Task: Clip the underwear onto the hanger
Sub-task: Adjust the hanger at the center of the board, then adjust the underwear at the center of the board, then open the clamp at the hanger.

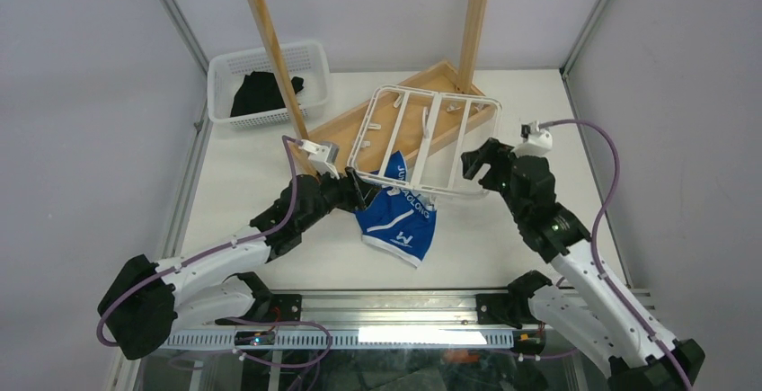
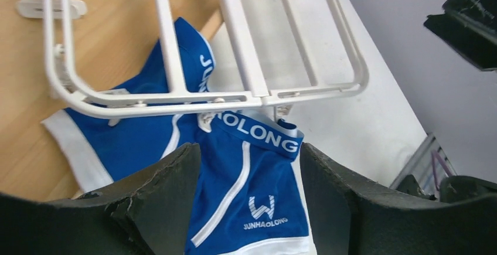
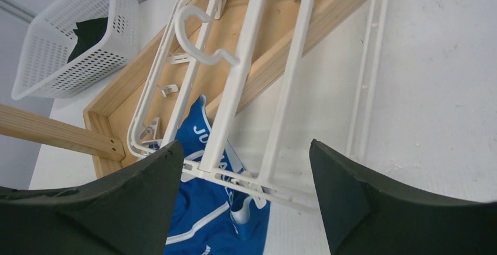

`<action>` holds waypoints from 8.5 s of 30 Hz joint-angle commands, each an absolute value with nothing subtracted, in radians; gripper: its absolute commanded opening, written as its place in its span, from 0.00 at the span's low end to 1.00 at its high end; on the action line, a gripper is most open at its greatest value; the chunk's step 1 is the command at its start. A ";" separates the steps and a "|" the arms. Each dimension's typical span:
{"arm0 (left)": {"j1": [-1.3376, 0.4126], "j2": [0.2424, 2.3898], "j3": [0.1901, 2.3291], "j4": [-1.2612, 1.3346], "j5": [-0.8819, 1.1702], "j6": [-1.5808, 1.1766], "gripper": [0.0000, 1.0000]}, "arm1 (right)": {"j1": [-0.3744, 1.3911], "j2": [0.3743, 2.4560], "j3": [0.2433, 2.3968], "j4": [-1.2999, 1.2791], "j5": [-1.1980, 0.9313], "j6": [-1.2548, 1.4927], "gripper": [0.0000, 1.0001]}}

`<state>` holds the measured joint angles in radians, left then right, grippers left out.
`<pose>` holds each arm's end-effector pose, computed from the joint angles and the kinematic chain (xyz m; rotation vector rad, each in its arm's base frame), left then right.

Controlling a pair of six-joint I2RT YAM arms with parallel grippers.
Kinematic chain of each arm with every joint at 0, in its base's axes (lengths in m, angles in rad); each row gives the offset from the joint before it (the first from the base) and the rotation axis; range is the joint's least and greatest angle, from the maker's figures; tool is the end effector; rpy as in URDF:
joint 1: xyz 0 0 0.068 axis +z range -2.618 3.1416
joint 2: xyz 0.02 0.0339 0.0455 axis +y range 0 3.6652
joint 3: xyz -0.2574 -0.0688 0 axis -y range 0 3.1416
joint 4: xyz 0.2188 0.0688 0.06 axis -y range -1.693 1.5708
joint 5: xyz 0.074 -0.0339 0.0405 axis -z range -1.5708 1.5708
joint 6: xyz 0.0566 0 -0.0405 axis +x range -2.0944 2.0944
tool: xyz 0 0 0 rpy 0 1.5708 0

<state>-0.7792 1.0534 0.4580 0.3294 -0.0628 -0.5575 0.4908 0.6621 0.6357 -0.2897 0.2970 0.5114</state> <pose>0.1685 -0.1615 0.2299 0.1673 1.9211 -0.8652 0.1481 0.0604 0.2861 0.2235 1.8798 0.4086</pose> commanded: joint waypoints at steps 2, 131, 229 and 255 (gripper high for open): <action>-0.783 0.989 0.555 0.136 -0.204 -0.510 0.65 | 0.541 0.915 0.802 -0.316 0.280 0.495 0.79; -0.869 1.617 0.768 0.224 -0.278 -0.692 0.63 | 0.581 1.477 1.091 -0.227 -0.074 0.054 0.00; -0.927 1.378 0.268 1.176 0.135 -0.028 0.55 | 0.496 1.280 1.196 -0.843 -0.498 -0.519 0.00; -0.925 1.564 0.378 1.371 0.558 -0.153 0.71 | 0.508 1.181 1.107 -0.703 -0.571 -0.410 0.00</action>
<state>-0.9337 1.5517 0.3920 1.1862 0.4038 -0.1749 0.5018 1.2243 1.0767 -0.8177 -0.5179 -0.3935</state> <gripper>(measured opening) 0.704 0.208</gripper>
